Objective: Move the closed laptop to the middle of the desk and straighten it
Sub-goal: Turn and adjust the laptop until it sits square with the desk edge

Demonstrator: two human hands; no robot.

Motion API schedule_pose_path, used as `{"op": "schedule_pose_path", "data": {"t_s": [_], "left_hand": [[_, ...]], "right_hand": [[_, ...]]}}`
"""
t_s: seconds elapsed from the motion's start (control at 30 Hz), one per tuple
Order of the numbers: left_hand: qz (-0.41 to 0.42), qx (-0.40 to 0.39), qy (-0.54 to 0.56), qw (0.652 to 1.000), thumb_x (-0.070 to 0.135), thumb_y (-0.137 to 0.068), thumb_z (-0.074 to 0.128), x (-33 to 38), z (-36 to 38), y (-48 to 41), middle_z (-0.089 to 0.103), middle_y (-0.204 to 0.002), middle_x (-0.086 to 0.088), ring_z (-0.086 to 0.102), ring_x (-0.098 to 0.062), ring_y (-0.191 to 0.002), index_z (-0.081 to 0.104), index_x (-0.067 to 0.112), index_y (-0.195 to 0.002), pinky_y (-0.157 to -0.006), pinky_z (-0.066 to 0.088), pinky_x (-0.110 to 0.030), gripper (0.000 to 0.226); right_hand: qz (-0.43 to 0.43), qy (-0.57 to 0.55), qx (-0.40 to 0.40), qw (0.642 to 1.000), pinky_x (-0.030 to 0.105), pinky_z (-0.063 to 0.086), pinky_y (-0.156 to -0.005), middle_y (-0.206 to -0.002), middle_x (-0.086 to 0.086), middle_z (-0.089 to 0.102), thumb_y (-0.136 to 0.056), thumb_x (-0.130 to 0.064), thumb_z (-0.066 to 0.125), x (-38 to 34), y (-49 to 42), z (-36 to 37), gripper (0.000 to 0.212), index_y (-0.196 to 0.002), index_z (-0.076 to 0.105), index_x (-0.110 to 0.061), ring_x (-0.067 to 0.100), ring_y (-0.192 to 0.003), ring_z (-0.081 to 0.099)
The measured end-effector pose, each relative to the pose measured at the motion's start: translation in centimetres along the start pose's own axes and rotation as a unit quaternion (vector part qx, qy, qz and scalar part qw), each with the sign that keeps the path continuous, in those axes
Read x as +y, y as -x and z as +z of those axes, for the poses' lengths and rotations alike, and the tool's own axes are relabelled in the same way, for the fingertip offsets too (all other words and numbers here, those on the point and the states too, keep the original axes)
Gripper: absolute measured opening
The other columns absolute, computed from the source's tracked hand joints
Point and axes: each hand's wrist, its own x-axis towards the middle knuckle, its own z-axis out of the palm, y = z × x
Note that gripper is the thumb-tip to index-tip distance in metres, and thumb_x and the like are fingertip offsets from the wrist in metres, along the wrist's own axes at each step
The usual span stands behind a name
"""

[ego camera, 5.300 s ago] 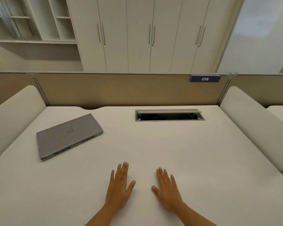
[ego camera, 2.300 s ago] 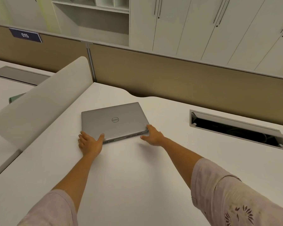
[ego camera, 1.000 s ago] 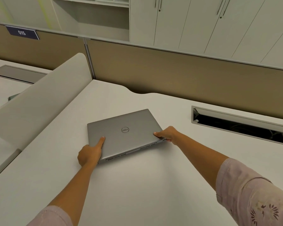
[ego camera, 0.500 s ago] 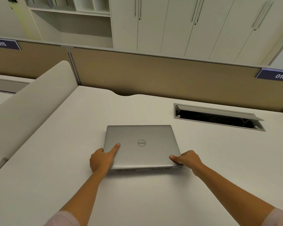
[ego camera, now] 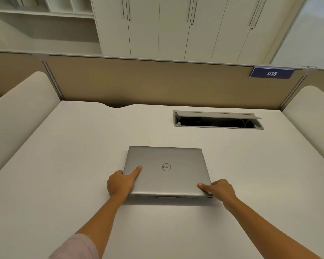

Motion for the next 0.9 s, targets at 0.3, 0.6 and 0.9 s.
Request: {"op": "schedule_pose_path", "data": {"t_s": [0.3, 0.6, 0.9], "left_hand": [[0.03, -0.007, -0.034, 0.999, 0.08, -0.065, 0.061, 1.2, 2.2, 1.9, 0.063, -0.064, -0.009, 0.059, -0.024, -0.06, 0.054, 0.006, -0.061, -0.05, 0.044, -0.031, 0.075], [0.107, 0.032, -0.126, 0.986, 0.077, -0.076, 0.05, 1.2, 3.5, 2.1, 0.06, -0.061, -0.006, 0.056, -0.022, -0.058, 0.056, 0.008, -0.061, -0.051, 0.041, -0.029, 0.072], [0.123, 0.047, -0.29, 0.948, 0.075, -0.085, 0.034, 2.3, 3.3, 2.5, 0.046, -0.053, 0.0, 0.045, -0.017, -0.051, 0.056, 0.011, -0.063, -0.043, 0.03, -0.025, 0.071]], "right_hand": [[0.017, -0.008, 0.019, 1.0, 0.027, 0.023, -0.047, -0.039, -0.005, 0.034, -0.066, -0.054, 0.081, 3.4, 1.4, -1.4, 0.066, -0.044, 0.029, -0.018, 0.016, -0.043, 0.037], [-0.007, -0.029, -0.013, 0.999, 0.027, 0.028, -0.05, -0.059, 0.003, 0.049, -0.07, -0.051, 0.079, 5.0, 1.7, -2.1, 0.053, -0.06, 0.045, -0.013, 0.018, -0.053, 0.044], [-0.086, 0.011, -0.009, 0.996, 0.028, 0.02, -0.048, -0.049, 0.0, 0.025, -0.074, -0.04, 0.079, 5.9, 2.5, -1.8, 0.063, -0.05, 0.025, -0.019, 0.017, -0.047, 0.026]]}}
